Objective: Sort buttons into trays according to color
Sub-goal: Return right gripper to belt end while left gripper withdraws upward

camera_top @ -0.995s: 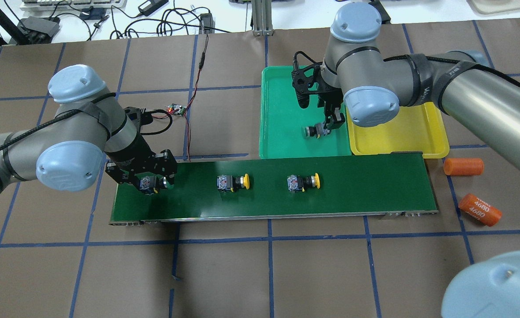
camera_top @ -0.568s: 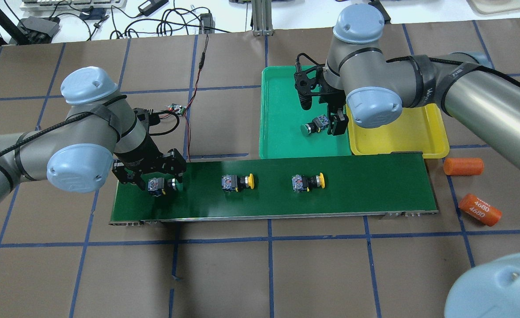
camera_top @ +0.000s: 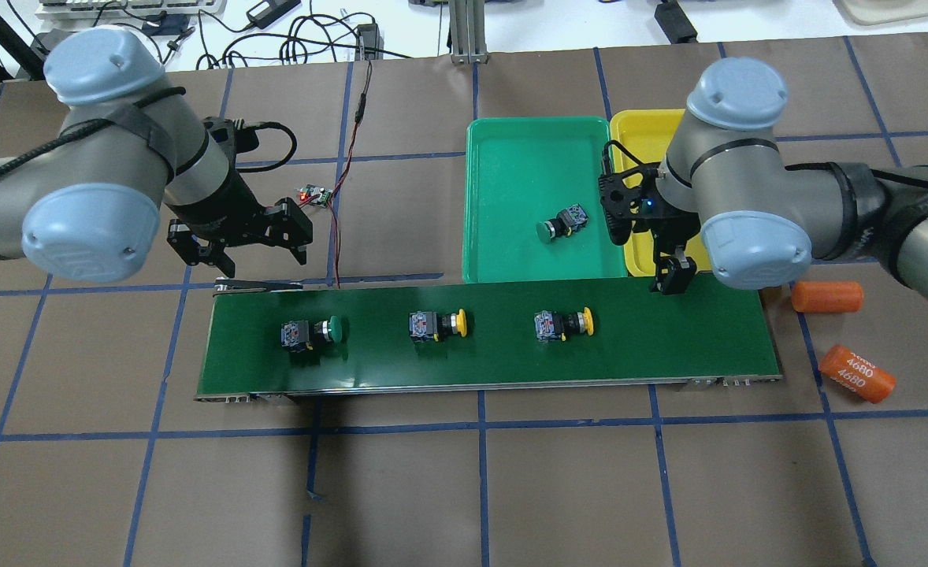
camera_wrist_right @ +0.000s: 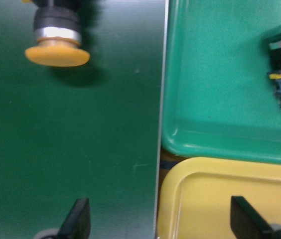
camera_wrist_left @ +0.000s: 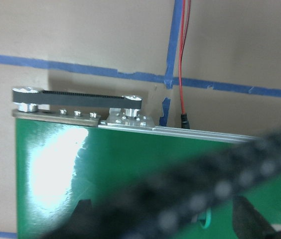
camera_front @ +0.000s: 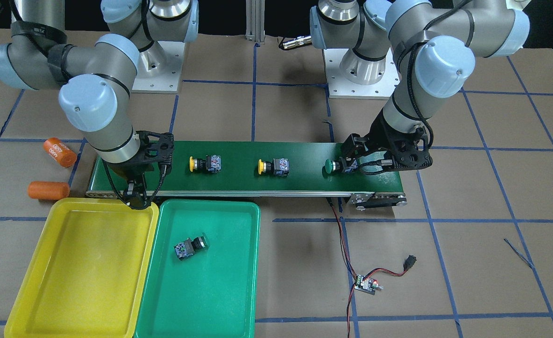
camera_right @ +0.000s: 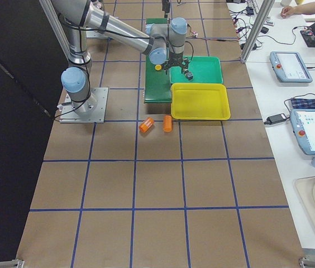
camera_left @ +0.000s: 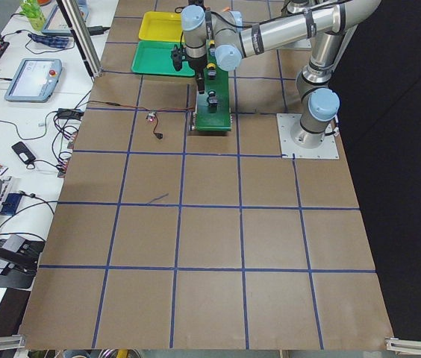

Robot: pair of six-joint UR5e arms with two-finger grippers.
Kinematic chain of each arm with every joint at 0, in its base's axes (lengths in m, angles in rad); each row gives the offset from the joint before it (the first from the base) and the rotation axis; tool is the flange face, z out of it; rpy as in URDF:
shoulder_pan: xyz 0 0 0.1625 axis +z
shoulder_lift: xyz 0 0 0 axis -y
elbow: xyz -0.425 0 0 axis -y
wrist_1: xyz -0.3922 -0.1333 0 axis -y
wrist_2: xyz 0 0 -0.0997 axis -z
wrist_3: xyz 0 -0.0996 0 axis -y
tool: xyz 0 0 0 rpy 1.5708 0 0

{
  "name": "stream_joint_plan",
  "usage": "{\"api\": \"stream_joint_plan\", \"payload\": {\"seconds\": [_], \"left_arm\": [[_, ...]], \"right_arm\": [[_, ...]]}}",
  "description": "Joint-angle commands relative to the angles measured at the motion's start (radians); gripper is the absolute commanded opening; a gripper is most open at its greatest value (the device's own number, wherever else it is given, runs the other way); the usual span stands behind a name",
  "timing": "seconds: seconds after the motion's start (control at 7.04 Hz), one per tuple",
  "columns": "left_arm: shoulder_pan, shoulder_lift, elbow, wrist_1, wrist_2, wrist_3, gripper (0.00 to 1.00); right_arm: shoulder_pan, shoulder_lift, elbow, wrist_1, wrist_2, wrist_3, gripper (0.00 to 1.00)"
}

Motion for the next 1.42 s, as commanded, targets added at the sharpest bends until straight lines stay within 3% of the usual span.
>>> {"api": "stream_joint_plan", "payload": {"seconds": [0.0,0.28,0.71,1.28], "left_arm": [[-0.011,0.045,0.129,-0.155,-0.001,0.001,1.00],[-0.011,0.118,0.194,-0.281,-0.013,0.014,1.00],[0.002,0.093,0.260,-0.269,-0.009,0.022,1.00],[0.029,0.111,0.249,-0.285,-0.001,0.122,1.00]], "right_arm": [[-0.034,-0.063,0.100,-0.006,0.002,-0.024,1.00],[-0.032,-0.061,0.107,-0.005,-0.005,-0.012,1.00],[-0.029,-0.093,0.162,-0.008,0.002,-0.006,1.00],[0.015,-0.098,0.174,-0.040,0.007,0.072,1.00]]}}
